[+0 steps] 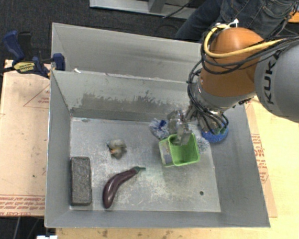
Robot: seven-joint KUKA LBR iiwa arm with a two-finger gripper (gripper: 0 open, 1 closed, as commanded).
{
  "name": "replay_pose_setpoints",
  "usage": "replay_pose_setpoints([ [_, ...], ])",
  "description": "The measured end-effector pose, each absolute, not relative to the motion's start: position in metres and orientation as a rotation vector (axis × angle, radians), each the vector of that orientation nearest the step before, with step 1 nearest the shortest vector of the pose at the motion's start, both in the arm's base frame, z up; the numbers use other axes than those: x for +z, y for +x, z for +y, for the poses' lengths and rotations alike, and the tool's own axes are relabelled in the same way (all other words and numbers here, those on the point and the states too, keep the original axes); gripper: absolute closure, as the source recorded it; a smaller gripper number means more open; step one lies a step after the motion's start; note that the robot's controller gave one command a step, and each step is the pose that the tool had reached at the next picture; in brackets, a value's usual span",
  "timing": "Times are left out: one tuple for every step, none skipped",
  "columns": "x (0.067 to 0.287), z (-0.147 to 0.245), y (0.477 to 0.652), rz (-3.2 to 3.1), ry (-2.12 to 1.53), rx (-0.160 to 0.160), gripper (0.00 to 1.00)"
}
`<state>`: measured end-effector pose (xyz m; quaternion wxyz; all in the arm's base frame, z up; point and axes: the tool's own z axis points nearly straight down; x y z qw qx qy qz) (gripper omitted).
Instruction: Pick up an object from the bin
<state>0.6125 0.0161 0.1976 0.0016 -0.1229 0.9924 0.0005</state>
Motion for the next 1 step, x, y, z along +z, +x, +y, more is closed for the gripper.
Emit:
replay_pose_setpoints([
  [0.1975,0.0160,0.6124,3.115,-0.386,0.002,1.00],
])
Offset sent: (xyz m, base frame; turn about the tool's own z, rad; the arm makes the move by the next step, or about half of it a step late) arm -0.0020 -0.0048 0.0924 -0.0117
